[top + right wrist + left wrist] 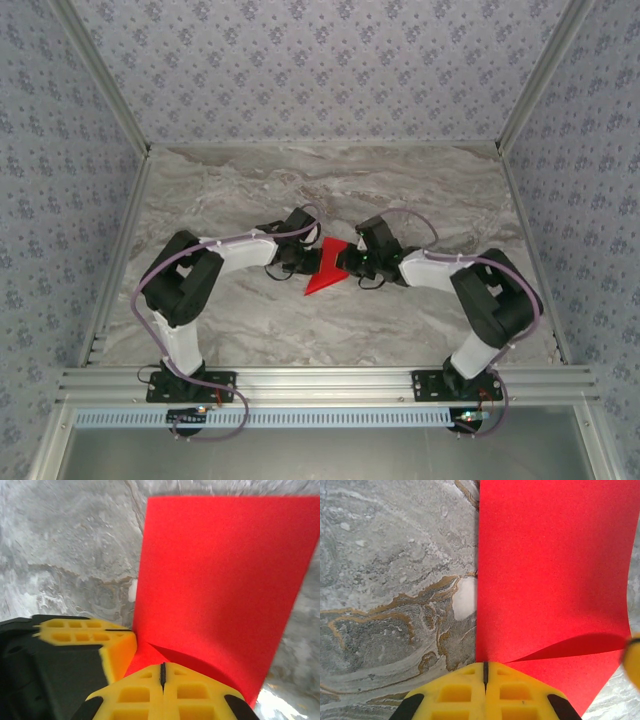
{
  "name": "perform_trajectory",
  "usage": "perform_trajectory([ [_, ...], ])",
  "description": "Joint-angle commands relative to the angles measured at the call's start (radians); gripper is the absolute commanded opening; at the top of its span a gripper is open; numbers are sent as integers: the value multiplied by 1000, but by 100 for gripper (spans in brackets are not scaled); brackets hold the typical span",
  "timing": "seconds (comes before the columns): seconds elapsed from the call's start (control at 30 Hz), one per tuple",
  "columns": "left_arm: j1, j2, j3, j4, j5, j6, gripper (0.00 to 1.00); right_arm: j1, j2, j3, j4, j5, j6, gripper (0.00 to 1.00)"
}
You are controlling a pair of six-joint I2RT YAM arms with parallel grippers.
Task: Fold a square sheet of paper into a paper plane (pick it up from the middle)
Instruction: Third fold the triangle at the center of the table.
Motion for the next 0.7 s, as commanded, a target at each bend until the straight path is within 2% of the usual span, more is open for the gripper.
perform_trajectory([
  [0.0, 2, 30, -2, -50, -27, 19, 0, 6, 53, 20, 27, -55, 13, 0],
  [0.27, 1, -52, 41, -62, -11, -24, 0, 11, 90, -53, 66, -20, 76, 0],
  [0.33, 1, -93, 34, -41, 3, -62, 4, 13, 96, -66, 70, -9, 87, 0],
  [0.47, -13, -188, -52, 55, 10, -205, 12, 18, 105, -80, 78, 23, 116, 0],
  [0.67, -87, -274, -255, 327, 14, -472, 14, 34, 123, -86, 83, 59, 145, 0],
])
